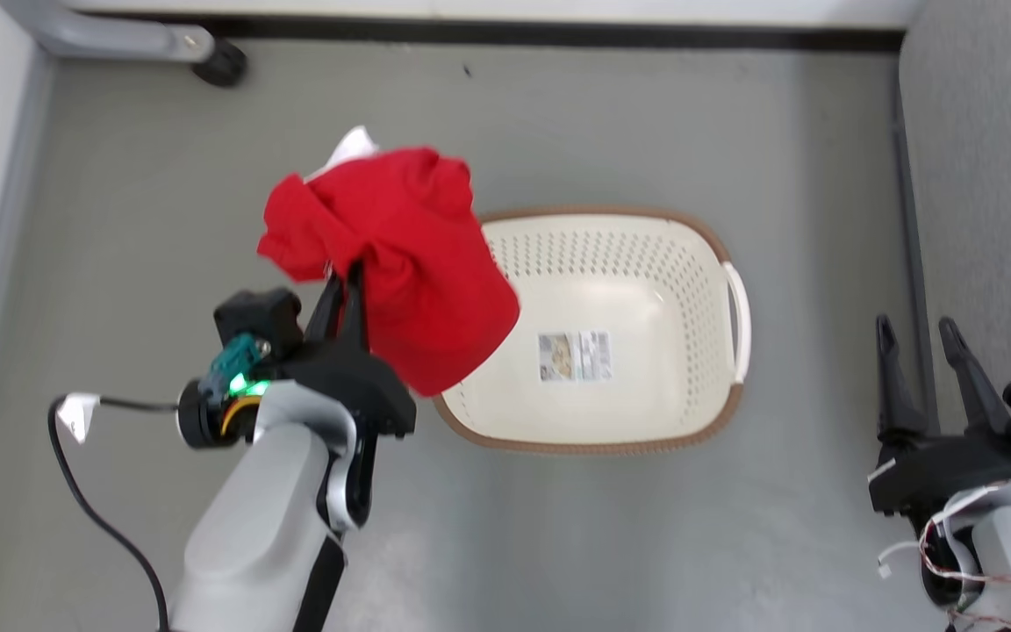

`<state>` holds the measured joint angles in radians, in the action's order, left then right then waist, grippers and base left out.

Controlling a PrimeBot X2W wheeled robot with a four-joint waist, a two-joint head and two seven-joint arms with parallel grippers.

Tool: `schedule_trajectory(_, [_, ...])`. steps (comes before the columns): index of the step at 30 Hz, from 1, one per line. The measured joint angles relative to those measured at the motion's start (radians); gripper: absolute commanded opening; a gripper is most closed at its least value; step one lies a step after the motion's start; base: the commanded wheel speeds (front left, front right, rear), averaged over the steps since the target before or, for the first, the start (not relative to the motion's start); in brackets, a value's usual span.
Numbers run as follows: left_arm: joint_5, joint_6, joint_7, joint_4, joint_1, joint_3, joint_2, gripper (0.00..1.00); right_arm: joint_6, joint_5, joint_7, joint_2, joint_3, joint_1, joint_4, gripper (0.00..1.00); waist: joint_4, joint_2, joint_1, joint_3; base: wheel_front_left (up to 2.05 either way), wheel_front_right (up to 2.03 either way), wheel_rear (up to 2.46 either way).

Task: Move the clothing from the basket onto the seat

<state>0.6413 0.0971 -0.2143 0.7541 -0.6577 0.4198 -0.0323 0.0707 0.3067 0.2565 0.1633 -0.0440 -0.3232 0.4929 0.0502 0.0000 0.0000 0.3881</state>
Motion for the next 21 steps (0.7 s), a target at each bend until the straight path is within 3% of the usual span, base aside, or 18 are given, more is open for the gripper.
schedule_trajectory(10, [0.0, 0.008, -0.018, -0.009, 0.137, -0.023, -0.002, 0.0, 0.009, -0.01, 0.0, -0.028, 0.02, 0.116, 0.012, 1.0, 0.069, -0.0001, -0.0001, -0.169, 0.0, 0.0, 0.0])
schedule_trajectory(21, [-0.002, 0.01, -0.027, -0.05, 0.272, -0.032, -0.034, 0.0, 0.019, -0.044, 0.0, -0.055, -0.008, 0.197, 0.026, 1.0, 0.099, -0.0001, -0.0002, -0.322, 0.0, 0.0, 0.0])
